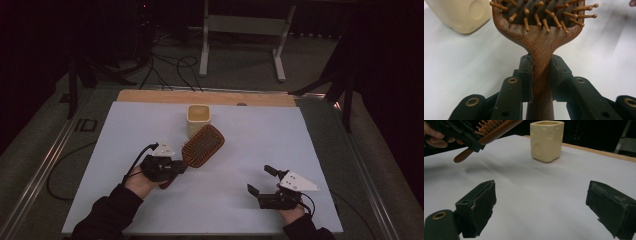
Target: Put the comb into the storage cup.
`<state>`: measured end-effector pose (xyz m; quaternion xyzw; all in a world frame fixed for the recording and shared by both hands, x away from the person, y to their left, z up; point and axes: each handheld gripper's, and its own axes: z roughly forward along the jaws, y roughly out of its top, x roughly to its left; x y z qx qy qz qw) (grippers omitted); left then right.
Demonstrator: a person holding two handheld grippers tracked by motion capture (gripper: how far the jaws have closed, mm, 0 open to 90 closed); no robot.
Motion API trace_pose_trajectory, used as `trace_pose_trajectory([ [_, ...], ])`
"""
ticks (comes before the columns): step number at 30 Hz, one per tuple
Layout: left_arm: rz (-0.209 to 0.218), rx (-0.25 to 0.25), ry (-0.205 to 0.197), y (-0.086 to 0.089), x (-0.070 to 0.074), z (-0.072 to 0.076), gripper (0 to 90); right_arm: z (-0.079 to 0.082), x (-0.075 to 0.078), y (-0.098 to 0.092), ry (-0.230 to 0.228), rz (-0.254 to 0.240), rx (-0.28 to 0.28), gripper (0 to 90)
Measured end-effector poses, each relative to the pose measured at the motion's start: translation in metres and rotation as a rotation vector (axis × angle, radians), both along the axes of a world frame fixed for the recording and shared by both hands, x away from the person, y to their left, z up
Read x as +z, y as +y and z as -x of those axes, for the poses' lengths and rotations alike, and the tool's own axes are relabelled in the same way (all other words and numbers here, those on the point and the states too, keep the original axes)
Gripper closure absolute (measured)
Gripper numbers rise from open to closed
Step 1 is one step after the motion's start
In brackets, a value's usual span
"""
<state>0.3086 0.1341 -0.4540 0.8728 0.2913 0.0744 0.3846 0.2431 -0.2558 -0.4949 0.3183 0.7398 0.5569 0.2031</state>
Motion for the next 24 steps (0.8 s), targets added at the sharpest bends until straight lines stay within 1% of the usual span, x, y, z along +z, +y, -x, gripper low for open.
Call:
trace_pose_trajectory([
  [2,0.015,0.009,-0.001,-0.001,-0.001,0.001,74.3,0.0,0.0,0.0,0.0,0.004,-0.001,9.0],
  [6,0.043,0.018,-0.026,-0.002,-0.003,0.005,74.3,0.0,-0.001,0.0,0.002,0.007,-0.001,9.0],
  [8,0.059,0.022,-0.028,-0.002,-0.004,0.006,74.2,-0.001,-0.001,0.001,0.006,0.008,-0.002,9.0],
  [10,0.073,0.034,-0.048,-0.002,-0.005,0.009,74.2,-0.001,-0.001,0.001,0.001,0.012,0.0,9.0],
  [11,0.087,0.034,-0.042,-0.001,-0.006,0.009,74.3,0.0,0.0,0.002,0.002,0.011,-0.001,9.0],
  [12,0.094,0.04,-0.045,-0.002,-0.007,0.01,74.3,0.0,0.0,0.002,0.004,0.016,-0.005,9.1],
  [13,0.094,0.05,-0.059,-0.002,-0.008,0.012,74.2,-0.001,0.0,0.003,0.004,0.019,-0.008,9.0],
  [20,0.095,0.067,-0.08,-0.001,-0.012,0.017,74.2,-0.001,0.0,0.002,0.008,0.021,-0.013,9.0],
  [22,0.117,0.093,-0.097,0.001,-0.015,0.021,74.2,-0.001,0.002,0.002,0.008,0.026,-0.022,9.0],
  [24,0.13,0.109,-0.091,0.003,-0.017,0.022,74.2,-0.001,0.003,0.002,0.01,0.027,-0.032,9.1],
])
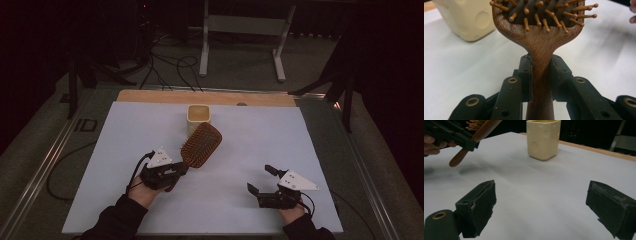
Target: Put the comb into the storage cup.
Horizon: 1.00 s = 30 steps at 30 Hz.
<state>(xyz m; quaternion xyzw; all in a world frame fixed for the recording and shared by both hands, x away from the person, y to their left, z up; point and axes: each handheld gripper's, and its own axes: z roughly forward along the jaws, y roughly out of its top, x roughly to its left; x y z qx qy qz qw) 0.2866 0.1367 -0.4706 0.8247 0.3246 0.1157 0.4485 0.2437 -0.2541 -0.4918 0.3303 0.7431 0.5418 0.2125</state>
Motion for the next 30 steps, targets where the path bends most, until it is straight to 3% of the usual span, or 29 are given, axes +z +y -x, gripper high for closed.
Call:
trace_pose_trajectory([
  [3,-0.016,0.015,-0.021,0.002,-0.005,0.004,74.2,0.001,0.003,0.0,-0.004,0.0,-0.01,9.0],
  [9,-0.017,0.02,-0.016,0.003,-0.01,0.008,74.2,0.004,0.016,0.005,-0.006,-0.008,-0.007,9.0],
  [13,-0.01,0.023,-0.026,0.004,-0.011,0.01,74.2,0.005,0.033,0.012,0.014,-0.013,0.007,9.0],
  [21,0.008,0.015,-0.041,0.003,-0.008,0.011,74.2,0.002,0.058,0.029,0.002,-0.014,0.051,9.0],
  [30,0.024,0.01,-0.041,0.003,-0.007,0.011,74.2,-0.009,0.082,0.045,-0.015,-0.05,0.092,8.9],
])
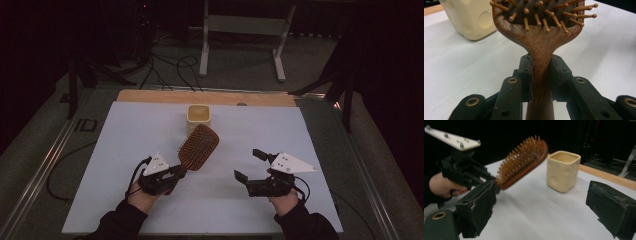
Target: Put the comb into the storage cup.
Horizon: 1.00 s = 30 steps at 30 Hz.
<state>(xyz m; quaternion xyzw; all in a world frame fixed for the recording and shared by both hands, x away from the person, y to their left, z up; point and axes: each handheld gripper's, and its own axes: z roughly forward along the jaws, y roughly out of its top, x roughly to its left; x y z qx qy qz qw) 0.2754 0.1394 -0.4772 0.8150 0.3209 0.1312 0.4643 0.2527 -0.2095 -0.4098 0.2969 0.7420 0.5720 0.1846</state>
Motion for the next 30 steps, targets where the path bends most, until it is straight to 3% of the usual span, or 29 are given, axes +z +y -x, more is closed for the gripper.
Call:
trace_pose_trajectory([
  [9,0.022,-0.009,-0.006,0.0,0.003,0.001,74.2,-0.021,0.015,0.011,0.018,-0.064,-0.002,8.9],
  [20,0.044,-0.016,-0.014,0.001,0.003,0.001,74.2,-0.048,0.015,0.029,0.122,-0.135,-0.006,8.9],
  [22,0.04,-0.017,-0.017,0.001,0.003,0.001,74.2,-0.053,0.016,0.033,0.15,-0.155,0.005,8.9],
  [26,0.047,-0.019,-0.018,0.0,0.003,0.001,74.2,-0.062,0.016,0.044,0.246,-0.19,0.003,8.9],
  [30,0.045,-0.018,-0.023,0.001,0.004,0.001,74.2,-0.07,0.013,0.053,0.346,-0.281,0.005,8.9],
])
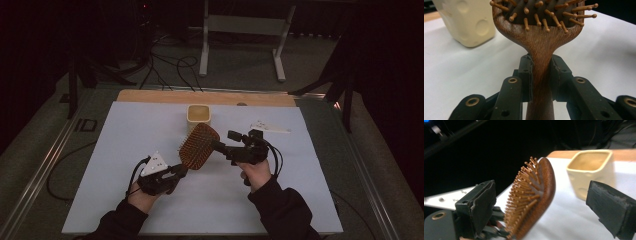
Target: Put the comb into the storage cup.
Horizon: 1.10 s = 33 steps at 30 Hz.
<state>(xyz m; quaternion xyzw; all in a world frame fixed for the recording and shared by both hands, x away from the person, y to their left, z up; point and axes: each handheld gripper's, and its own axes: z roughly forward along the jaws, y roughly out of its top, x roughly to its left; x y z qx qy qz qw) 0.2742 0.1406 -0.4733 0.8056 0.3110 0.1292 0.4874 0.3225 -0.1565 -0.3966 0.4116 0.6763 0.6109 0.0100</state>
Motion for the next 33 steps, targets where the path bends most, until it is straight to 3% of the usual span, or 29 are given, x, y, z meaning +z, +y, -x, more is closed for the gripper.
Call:
trace_pose_trajectory([
  [5,0.004,0.004,-0.008,0.0,0.001,0.0,74.2,-0.007,-0.006,0.01,0.111,-0.077,-0.012,9.0],
  [8,0.006,0.005,-0.011,0.0,0.001,0.001,74.2,-0.009,-0.01,0.015,0.17,-0.115,-0.005,13.4],
  [16,0.006,-0.001,-0.012,-0.002,0.001,0.001,74.2,-0.011,-0.018,0.032,0.237,-0.122,0.015,24.5],
  [27,0.01,-0.009,-0.008,-0.004,0.0,0.001,74.1,-0.01,-0.028,0.04,0.281,-0.141,0.035,44.5],
  [33,0.019,-0.019,-0.002,-0.004,0.0,0.0,74.1,-0.006,-0.026,0.039,0.237,-0.115,0.028,48.5],
])
